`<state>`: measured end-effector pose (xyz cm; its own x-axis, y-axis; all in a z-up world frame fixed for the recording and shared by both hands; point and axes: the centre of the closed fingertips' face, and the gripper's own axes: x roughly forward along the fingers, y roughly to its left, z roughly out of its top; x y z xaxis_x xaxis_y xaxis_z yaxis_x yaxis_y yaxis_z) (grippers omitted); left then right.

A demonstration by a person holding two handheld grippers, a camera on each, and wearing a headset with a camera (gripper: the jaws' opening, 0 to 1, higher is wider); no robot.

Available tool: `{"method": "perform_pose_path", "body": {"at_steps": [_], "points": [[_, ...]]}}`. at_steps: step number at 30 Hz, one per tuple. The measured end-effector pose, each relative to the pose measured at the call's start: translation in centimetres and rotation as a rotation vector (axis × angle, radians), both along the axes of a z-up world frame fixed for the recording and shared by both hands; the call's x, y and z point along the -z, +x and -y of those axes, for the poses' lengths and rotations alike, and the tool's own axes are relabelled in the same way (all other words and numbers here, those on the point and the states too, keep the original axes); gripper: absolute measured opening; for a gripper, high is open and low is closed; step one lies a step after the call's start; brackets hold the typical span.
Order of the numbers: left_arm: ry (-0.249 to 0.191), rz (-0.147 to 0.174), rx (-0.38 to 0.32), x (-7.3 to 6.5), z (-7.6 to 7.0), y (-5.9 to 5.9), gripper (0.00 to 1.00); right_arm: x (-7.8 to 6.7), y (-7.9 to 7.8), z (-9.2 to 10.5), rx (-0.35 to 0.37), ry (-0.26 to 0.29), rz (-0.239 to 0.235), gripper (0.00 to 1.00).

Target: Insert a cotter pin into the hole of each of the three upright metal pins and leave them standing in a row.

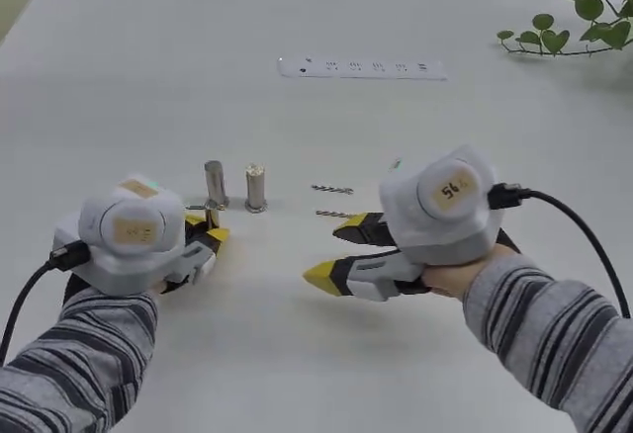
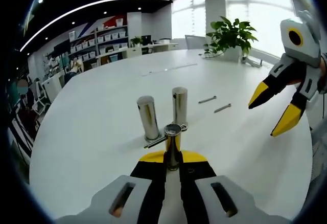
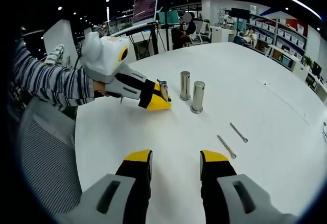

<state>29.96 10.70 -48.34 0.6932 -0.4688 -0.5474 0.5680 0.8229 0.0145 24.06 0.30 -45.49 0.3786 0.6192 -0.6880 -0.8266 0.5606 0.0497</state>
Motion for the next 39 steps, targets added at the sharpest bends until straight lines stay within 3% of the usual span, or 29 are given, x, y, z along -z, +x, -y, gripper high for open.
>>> {"method": "perform_pose_path", "body": {"at_steps": [16, 25, 29, 32, 39], "points": [[0.000, 0.012, -0.004, -0.1, 0.1, 0.0, 0.06, 0.5, -0.3, 0.0, 0.027, 0.014, -0.017, 0.33], [0.001, -0.012, -0.015, 0.3, 0.0, 0.0, 0.07, 0.5, -0.3, -0.1, 0.039, 0.026, -0.020, 0.34], [0.021, -0.014, -0.015, 0.4, -0.3, -0.1, 0.14, 0.4, -0.2, 0.0, 0.049, 0.029, -0.019, 0.35], [0.006, -0.026, -0.012, 0.4, -0.5, -0.4, 0.17, 0.3, -0.1, 0.0, 0.057, 0.036, -0.013, 0.35], [-0.031, -0.014, -0.020, -0.8, -0.8, -0.8, 0.28, -0.2, 0.3, -0.1, 0.070, 0.055, 0.004, 0.35]]}}
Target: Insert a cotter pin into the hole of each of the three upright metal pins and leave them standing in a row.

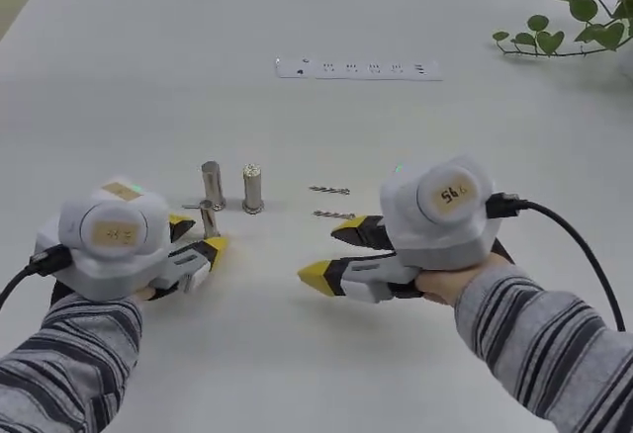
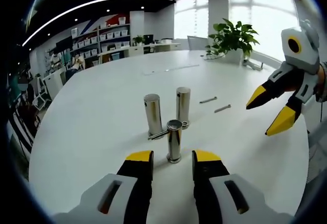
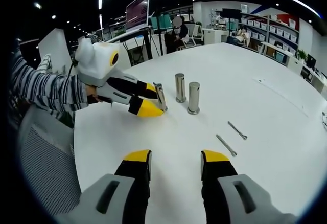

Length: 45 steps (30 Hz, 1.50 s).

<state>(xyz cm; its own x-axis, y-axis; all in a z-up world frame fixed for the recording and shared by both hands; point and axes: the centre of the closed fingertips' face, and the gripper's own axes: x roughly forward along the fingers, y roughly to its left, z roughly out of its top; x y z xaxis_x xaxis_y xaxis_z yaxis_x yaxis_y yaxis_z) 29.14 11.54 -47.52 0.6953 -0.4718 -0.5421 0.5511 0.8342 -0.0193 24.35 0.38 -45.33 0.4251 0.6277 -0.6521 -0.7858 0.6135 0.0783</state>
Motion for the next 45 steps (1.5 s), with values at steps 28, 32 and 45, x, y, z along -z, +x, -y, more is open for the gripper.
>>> {"method": "perform_pose_path", "body": {"at_steps": [28, 32, 45], "points": [[-0.075, 0.073, -0.029, -4.8, 0.0, -3.0, 0.73, -2.9, 5.7, -2.7, 0.039, 0.098, 0.125, 0.35], [-0.089, 0.072, -0.052, -5.2, -0.4, -3.5, 0.75, -2.4, 6.1, -3.6, 0.050, 0.118, 0.097, 0.35], [-0.065, 0.077, -0.049, -5.1, -0.9, -4.6, 0.83, -0.7, 9.8, -5.9, 0.068, 0.132, 0.078, 0.29]]}}
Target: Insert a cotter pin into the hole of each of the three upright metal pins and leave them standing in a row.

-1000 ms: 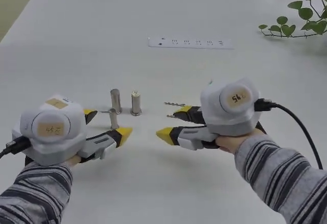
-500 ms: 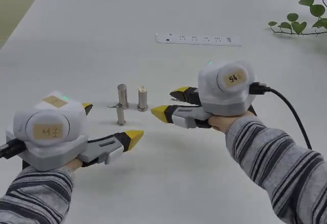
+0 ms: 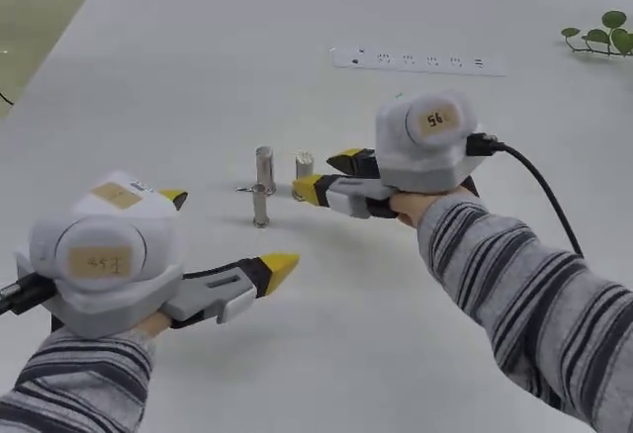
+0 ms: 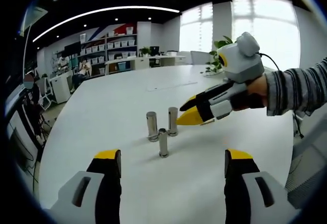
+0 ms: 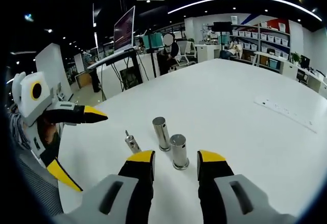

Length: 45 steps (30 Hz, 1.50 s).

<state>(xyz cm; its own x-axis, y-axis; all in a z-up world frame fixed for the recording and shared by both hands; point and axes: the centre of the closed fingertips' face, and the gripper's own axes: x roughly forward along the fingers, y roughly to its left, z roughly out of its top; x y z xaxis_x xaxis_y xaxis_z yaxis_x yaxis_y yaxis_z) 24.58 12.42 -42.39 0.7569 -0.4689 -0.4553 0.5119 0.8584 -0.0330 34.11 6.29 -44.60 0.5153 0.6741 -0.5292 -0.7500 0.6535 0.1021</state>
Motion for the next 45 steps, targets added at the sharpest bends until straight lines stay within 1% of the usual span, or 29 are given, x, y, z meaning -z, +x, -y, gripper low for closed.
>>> {"method": "perform_pose_path", "body": {"at_steps": [2, 5, 7, 9, 11, 12, 14, 19, 22, 25, 28, 30, 31, 35, 36, 39, 42, 45], "points": [[-0.006, -0.002, 0.005, 0.1, 0.1, -0.1, 0.84, 0.4, 0.3, -0.2, 0.000, -0.001, 0.000, 0.27], [-0.004, 0.002, 0.015, 0.0, 0.3, -0.1, 0.87, 1.1, 0.4, -0.7, -0.006, -0.011, -0.008, 0.25], [-0.005, 0.005, 0.019, 0.0, 0.4, -0.1, 0.88, 1.5, 0.6, -0.6, -0.003, -0.014, -0.013, 0.23], [-0.028, 0.012, 0.031, -0.1, 0.8, 0.0, 0.90, 2.1, 0.9, -0.9, -0.002, -0.013, -0.018, 0.22], [-0.020, 0.009, 0.035, 0.0, 0.9, 0.0, 0.91, 2.1, 0.8, -1.1, 0.002, -0.003, -0.029, 0.20], [0.002, 0.010, 0.043, 0.2, 0.8, -0.1, 0.92, 2.2, 0.7, -1.2, 0.003, -0.003, -0.028, 0.20], [0.019, 0.010, 0.049, 0.3, 0.9, -0.1, 0.93, 2.3, 0.8, -1.4, 0.003, -0.003, -0.028, 0.19], [0.018, 0.000, 0.058, 0.6, 1.0, -0.3, 0.96, 2.7, 0.7, -1.7, 0.010, 0.005, -0.042, 0.15], [0.016, -0.003, 0.055, 0.7, 0.9, -0.2, 0.97, 2.6, 0.5, -1.8, 0.013, 0.012, -0.042, 0.12], [0.008, -0.005, 0.050, 0.7, 0.8, -0.1, 0.98, 2.6, 0.4, -1.9, 0.012, 0.003, -0.030, 0.11], [0.010, -0.009, 0.050, 0.8, 0.7, -0.1, 0.98, 2.5, 0.3, -1.8, 0.012, -0.006, -0.015, 0.10], [0.009, -0.009, 0.051, 0.8, 0.8, -0.1, 0.98, 2.3, 0.4, -1.7, 0.009, -0.031, 0.015, 0.09], [0.009, -0.008, 0.051, 0.8, 0.8, -0.1, 0.98, 2.3, 0.4, -1.5, 0.025, -0.043, 0.019, 0.09], [0.014, -0.009, 0.051, 0.8, 0.7, -0.1, 0.98, 2.3, 0.0, -1.1, 0.015, -0.076, 0.033, 0.09], [0.012, -0.008, 0.051, 0.7, 0.7, -0.1, 0.98, 2.4, 0.2, -0.8, 0.013, -0.086, 0.043, 0.09], [0.008, -0.005, 0.049, 0.6, 0.7, 0.0, 0.98, 1.9, 0.0, -0.4, 0.024, -0.088, 0.050, 0.09], [0.006, -0.002, 0.050, 0.6, 0.8, 0.0, 0.98, 1.3, -0.5, 0.2, 0.033, -0.095, 0.062, 0.09], [0.004, 0.002, 0.051, 0.4, 0.8, 0.0, 0.98, 0.8, -1.0, 0.8, 0.044, -0.097, 0.064, 0.09]]}}
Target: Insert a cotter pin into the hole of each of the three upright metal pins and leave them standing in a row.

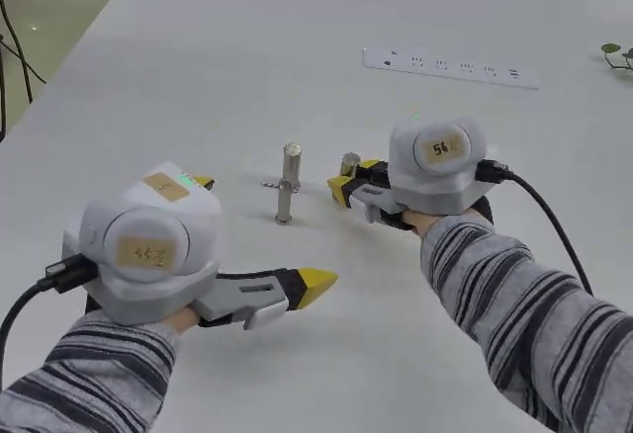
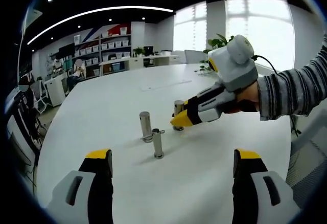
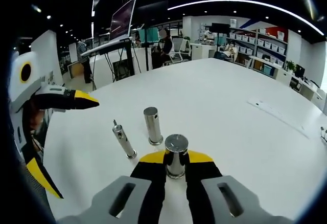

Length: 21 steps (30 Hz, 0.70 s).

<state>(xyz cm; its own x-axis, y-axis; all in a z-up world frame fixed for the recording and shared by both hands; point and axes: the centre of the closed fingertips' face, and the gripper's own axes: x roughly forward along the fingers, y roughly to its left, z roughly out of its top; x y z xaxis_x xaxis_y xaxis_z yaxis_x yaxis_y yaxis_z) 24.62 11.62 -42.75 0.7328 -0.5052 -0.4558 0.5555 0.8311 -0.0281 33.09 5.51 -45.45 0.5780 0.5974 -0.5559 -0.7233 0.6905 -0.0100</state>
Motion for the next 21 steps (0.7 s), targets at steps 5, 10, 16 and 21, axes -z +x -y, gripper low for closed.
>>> {"method": "perform_pose_path", "body": {"at_steps": [5, 10, 16, 21], "points": [[-0.010, 0.004, -0.009, -0.2, -0.2, 0.1, 0.98, 0.0, -0.8, 1.2, 0.024, -0.005, -0.003, 0.09], [-0.006, 0.014, -0.009, -0.4, -0.2, 0.2, 0.98, 0.3, -2.2, 2.1, 0.043, -0.019, -0.012, 0.09], [0.006, 0.000, -0.007, -0.1, -0.1, 0.0, 0.96, 1.0, -3.8, 3.3, 0.081, -0.036, -0.018, 0.09], [0.009, 0.001, 0.001, -0.1, 0.2, -0.1, 0.96, 1.2, -4.9, 3.8, 0.114, -0.024, -0.029, 0.09]]}}
